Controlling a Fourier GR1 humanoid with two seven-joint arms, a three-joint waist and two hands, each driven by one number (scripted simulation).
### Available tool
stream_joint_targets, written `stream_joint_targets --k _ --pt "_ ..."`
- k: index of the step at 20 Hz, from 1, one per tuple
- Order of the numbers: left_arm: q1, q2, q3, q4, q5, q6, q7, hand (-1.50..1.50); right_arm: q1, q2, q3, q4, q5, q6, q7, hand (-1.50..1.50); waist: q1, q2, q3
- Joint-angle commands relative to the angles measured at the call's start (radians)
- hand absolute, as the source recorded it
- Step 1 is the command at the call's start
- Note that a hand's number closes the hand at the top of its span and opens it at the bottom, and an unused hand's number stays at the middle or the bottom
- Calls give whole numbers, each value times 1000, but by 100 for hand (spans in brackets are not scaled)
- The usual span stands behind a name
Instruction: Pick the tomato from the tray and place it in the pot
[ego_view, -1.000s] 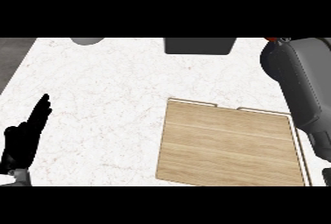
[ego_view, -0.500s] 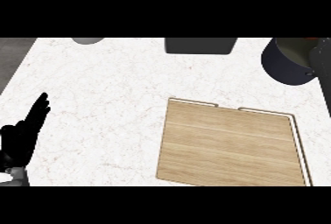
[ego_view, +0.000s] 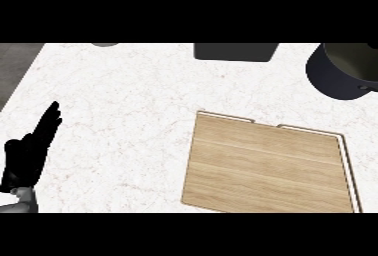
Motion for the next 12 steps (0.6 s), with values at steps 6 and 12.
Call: stream_joint_targets --k 6,12 --pt "-17 7 3 54 -10 -6 -45 0 34 -43 -86 133 -67 -41 -123 150 26 17 3" --pt "-16 -35 -35 32 -21 6 -36 0 42 -37 -196 146 -186 -25 -229 -150 31 15 5"
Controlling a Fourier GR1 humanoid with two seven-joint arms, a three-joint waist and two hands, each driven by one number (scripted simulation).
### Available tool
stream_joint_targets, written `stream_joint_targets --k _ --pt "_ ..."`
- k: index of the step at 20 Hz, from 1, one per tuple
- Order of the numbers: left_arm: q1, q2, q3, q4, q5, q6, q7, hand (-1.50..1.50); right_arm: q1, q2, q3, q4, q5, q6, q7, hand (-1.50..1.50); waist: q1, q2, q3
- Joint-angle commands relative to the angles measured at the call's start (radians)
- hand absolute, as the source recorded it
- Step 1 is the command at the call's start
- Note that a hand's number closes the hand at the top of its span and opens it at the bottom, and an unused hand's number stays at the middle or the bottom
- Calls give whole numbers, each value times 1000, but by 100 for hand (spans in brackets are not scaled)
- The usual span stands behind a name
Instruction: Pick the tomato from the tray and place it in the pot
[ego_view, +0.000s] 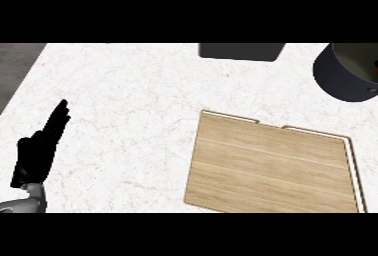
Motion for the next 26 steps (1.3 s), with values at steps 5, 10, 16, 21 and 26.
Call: stream_joint_targets --k 5,10,16,21,26 --pt "-13 -1 -10 17 -6 -9 -21 0 34 -1 -101 9 -102 -38 -148 -150 16 12 2" --pt "-17 -6 -2 -6 -2 4 21 0 -6 29 -201 -109 -217 -171 -322 -150 4 -4 4" --pt "-6 14 26 27 11 -10 -5 0 2 37 -343 -131 -391 -136 -488 -150 -15 -10 -1" --pt "-6 22 44 35 20 -17 -7 0 55 37 -395 -118 -487 -19 -599 -150 -48 -24 -4" --pt "79 17 56 -13 24 -19 -10 0 149 94 -424 -188 -588 59 -668 -150 -74 -41 -7"
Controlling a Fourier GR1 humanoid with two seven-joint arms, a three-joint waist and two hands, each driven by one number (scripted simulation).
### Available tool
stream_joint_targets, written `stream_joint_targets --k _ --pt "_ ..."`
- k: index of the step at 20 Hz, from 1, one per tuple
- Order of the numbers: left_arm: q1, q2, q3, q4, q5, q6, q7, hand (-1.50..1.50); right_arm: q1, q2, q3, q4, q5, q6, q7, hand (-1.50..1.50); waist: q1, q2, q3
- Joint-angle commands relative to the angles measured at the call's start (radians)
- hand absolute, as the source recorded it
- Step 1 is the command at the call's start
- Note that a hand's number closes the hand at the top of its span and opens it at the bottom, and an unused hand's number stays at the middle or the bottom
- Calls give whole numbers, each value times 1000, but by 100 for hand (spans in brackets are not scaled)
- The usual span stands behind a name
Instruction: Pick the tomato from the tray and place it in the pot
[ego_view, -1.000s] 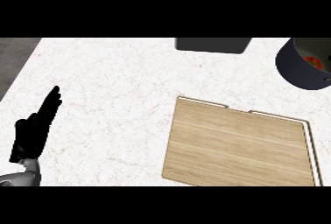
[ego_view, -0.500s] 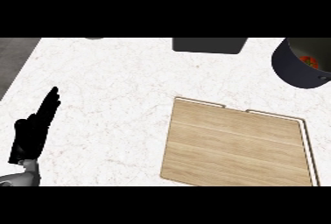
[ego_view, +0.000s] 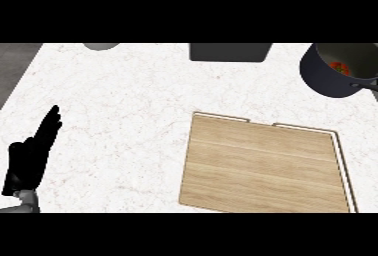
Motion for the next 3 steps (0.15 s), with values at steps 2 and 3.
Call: stream_joint_targets --k 2,3 --pt "11 16 21 -21 14 -20 25 0 99 36 -28 -72 -104 48 -74 -150 -22 -10 -2" --pt "-13 38 50 -1 38 -41 24 0 70 20 5 -67 -94 42 -28 -150 -17 -8 -2"
